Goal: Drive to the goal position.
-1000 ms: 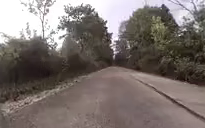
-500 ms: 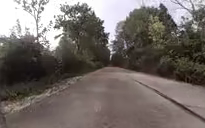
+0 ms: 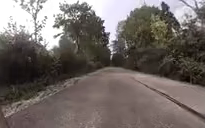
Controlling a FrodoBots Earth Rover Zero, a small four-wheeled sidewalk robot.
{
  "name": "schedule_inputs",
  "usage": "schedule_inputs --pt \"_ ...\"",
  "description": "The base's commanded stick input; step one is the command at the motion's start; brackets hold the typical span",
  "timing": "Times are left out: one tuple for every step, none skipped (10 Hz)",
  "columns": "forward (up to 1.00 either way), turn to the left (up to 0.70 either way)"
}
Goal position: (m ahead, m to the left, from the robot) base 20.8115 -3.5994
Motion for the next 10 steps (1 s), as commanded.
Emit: schedule_inputs --pt "0.70 0.00" --pt "0.70 0.00" --pt "0.70 0.00" --pt "0.70 0.00" --pt "0.70 0.00" --pt "0.70 0.00" --pt "0.70 0.00" --pt "0.70 0.00" --pt "0.70 0.00" --pt "0.70 0.00"
